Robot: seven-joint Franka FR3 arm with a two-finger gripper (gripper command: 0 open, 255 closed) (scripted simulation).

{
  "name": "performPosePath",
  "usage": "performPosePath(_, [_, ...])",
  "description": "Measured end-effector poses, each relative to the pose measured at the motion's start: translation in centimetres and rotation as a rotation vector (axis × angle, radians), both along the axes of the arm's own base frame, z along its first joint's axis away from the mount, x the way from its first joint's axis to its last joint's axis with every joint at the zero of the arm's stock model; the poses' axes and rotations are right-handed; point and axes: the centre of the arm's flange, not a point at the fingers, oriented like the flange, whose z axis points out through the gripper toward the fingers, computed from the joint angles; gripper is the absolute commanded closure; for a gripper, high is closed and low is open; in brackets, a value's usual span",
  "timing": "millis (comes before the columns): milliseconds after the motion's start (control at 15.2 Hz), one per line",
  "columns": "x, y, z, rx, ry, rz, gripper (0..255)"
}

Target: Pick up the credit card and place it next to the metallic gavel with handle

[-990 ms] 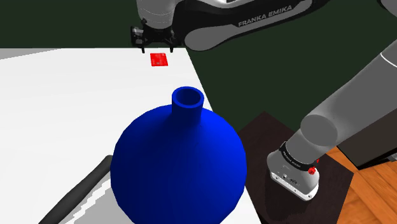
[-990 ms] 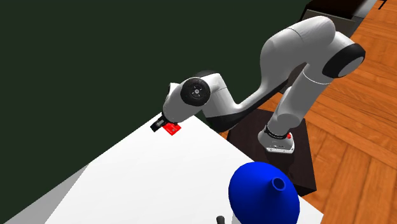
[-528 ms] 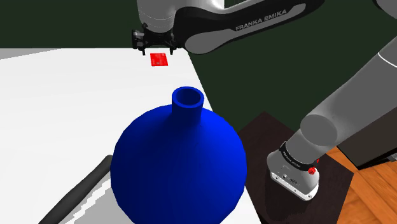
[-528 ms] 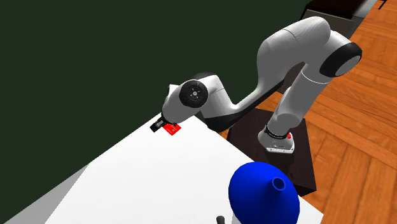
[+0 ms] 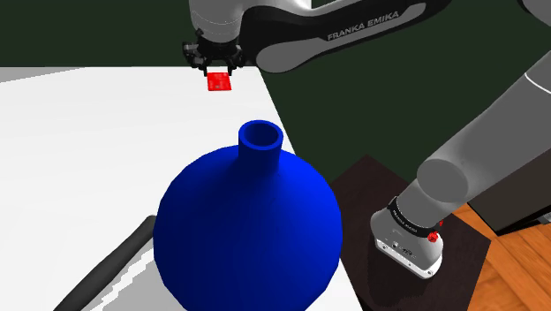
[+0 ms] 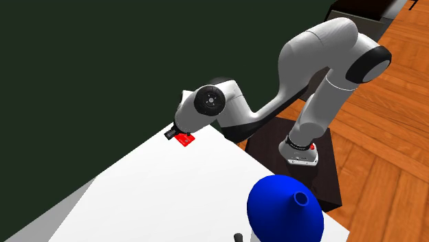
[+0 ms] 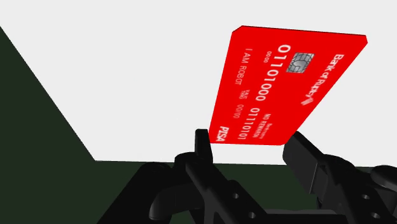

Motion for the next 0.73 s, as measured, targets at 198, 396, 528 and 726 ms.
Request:
performPosePath(198, [0.1,0.0,0.0,-0.001,0.001,-0.001,255])
performPosePath(396, [0.0,-0.2,0.2,-0.001,0.006,-0.002,255])
performPosePath(528, [0.0,-0.3,1.1,-0.002,0.008,-0.003,255])
performPosePath(726, [-0.1,-0.3,2.6,-0.002,0.009,-0.003,255])
